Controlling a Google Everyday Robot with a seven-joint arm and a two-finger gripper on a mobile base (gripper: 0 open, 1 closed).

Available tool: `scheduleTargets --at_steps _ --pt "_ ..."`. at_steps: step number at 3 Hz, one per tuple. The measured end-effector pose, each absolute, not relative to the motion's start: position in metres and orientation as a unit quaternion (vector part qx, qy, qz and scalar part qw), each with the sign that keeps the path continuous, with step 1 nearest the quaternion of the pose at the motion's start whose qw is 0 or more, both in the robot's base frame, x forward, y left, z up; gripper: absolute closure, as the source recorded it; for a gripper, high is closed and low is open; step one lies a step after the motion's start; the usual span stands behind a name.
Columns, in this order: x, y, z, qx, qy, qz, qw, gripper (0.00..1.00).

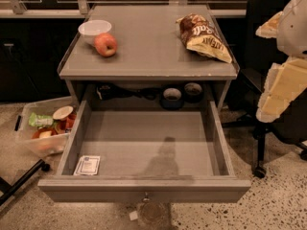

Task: Close top drawer

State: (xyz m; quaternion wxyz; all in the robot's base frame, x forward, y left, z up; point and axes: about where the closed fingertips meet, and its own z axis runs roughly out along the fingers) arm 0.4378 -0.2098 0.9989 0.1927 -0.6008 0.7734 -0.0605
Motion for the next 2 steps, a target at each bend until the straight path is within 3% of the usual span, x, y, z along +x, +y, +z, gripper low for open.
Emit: scheduleTargets --at_steps 2 --pt "0.436 -0.212 0.986 -0.592 0.78 -0.057 0.194 0.0"
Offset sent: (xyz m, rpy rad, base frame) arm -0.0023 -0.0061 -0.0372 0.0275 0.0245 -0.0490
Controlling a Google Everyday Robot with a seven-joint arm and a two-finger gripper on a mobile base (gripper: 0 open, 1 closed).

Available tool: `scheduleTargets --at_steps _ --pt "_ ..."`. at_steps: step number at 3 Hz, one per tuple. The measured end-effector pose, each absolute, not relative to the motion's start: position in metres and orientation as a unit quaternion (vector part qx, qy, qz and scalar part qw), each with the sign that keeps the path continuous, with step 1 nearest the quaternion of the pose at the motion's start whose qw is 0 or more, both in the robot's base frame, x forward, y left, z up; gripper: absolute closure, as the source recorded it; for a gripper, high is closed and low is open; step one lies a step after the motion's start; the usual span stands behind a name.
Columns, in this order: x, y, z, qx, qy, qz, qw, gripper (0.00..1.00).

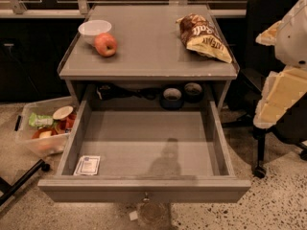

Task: Close top drawer

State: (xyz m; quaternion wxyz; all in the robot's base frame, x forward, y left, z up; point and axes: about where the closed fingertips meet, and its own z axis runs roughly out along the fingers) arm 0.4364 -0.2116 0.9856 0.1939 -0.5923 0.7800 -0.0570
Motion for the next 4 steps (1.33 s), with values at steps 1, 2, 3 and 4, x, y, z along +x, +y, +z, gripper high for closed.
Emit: scheduleTargets --at_steps 1,2,3,4 --pt "0.429 -0.205 0.95 -0.572 0.795 -0.041 0.199 0.0" --pt "0.415 -0.193 0.907 -0.54 0.814 -0.042 0.212 0.0" --pt "0.414 -0.163 0.864 -0.526 0.818 -0.08 0.218 0.0" --pt "0.415 -0.172 0.834 -0.509 0.829 -0.1 0.21 0.0"
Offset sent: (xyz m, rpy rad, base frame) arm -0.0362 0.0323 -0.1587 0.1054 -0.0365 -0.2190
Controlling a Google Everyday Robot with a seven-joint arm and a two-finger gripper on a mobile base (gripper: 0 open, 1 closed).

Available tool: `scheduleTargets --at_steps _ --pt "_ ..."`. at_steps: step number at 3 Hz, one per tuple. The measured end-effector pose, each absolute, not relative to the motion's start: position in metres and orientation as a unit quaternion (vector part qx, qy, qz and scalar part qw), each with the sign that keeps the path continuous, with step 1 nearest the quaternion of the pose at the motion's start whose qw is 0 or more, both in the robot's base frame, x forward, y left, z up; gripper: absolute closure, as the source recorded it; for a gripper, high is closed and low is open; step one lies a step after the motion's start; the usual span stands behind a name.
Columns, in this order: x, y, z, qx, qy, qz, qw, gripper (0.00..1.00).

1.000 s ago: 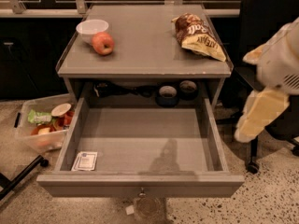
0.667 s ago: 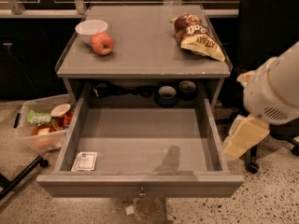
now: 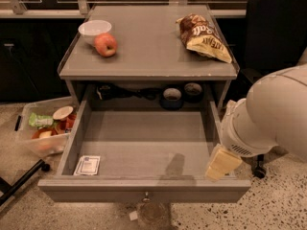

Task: Close top drawer

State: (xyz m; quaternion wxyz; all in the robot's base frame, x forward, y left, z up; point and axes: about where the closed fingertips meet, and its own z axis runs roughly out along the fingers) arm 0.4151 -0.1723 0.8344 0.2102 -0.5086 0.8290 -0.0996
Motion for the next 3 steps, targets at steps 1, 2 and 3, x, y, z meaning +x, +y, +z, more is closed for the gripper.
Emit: scheduleTargets --at_steps 1,2,3 --pt "0.415 -0.172 0.834 -0.509 0.829 -0.099 0.21 0.0" --pt "0.419 -0.173 0.817 -0.515 0.823 -0.088 0.222 0.0" --pt "0.42 -0.179 0.774 -0.515 0.818 -0.05 0.252 0.0"
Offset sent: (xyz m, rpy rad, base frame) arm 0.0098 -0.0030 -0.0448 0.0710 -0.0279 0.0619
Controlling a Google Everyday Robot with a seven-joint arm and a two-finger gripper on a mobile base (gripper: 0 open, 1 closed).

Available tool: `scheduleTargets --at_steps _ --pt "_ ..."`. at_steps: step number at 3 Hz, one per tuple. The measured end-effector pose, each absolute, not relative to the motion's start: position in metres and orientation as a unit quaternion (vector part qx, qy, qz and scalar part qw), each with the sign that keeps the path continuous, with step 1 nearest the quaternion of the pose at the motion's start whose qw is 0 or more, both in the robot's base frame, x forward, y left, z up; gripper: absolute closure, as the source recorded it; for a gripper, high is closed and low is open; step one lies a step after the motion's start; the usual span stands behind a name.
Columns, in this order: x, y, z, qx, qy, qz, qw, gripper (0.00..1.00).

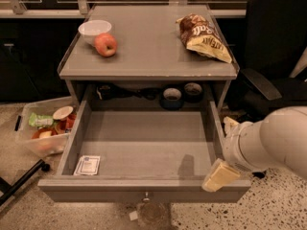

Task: Close top drawer

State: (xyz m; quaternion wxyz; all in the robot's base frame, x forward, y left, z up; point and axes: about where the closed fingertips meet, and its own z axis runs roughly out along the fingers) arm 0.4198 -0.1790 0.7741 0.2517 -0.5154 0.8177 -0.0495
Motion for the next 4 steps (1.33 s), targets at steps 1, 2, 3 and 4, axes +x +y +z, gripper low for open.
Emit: scheduleTargets --at_steps 1,2,3,4 --pt "0.43 -0.17 0.744 -0.51 0.806 -0.005 0.3 0.0" --pt "0.439 -0.159 0.725 -0.523 0.782 0.025 0.337 0.0" --pt "0.444 -0.149 0.708 -0.567 0.741 0.032 0.359 0.0" --pt "0.446 -0.144 0.693 -0.616 0.695 0.023 0.369 0.0"
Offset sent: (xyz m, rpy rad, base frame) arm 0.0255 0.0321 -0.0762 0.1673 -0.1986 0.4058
